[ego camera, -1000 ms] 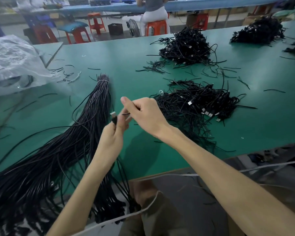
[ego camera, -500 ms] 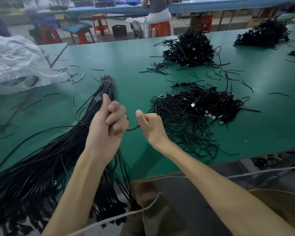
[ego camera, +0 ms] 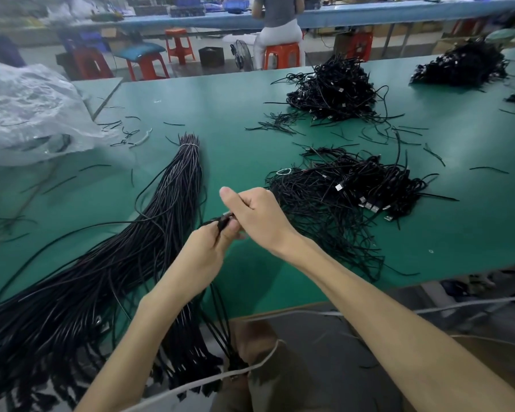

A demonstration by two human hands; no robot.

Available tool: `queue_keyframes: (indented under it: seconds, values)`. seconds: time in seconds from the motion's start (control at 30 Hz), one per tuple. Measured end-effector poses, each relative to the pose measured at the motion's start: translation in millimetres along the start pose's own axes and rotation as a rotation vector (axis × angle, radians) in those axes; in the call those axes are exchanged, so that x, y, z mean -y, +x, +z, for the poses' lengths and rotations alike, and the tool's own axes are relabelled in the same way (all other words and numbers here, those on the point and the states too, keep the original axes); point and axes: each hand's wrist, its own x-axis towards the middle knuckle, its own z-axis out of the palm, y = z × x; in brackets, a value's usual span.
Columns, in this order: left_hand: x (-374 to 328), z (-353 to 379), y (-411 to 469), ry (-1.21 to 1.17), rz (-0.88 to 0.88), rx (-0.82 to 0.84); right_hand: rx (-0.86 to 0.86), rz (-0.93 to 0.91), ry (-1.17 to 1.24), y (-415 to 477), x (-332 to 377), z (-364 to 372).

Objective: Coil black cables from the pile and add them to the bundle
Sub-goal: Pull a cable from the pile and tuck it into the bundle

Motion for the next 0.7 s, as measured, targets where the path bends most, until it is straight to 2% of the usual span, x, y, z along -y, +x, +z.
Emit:
queue_keyframes:
  seconds: [0.1, 0.27, 0.43, 0.57, 0.7]
  values:
    - [-3.3, 5.5, 0.9, -0.231, 0.043, -0.048, -0.035, 0.019, 0.092, -1.4, -1.7, 5.6]
    - [-17.0, 9.4, 4.4, -0.526, -0.020, -0.215, -0.083, 0.037, 0.195, -11.1, -3.3, 14.9]
    - [-35.8, 13.7, 10.1, -0.964, -0.069, -0.233, -0.139, 0.088, 0.239, -23.4, -5.5, 28.7]
    - [-42.6, 15.3, 10.0, -1.159, -0.215, -0.355, -0.144, 0.070, 0.124, -29.1, -8.3, 28.9]
    - [-37.4, 14.9, 9.7, -1.336, -0.355, -0.384, -0.055, 0.005, -0.099, -34.1, -11.4, 27.8]
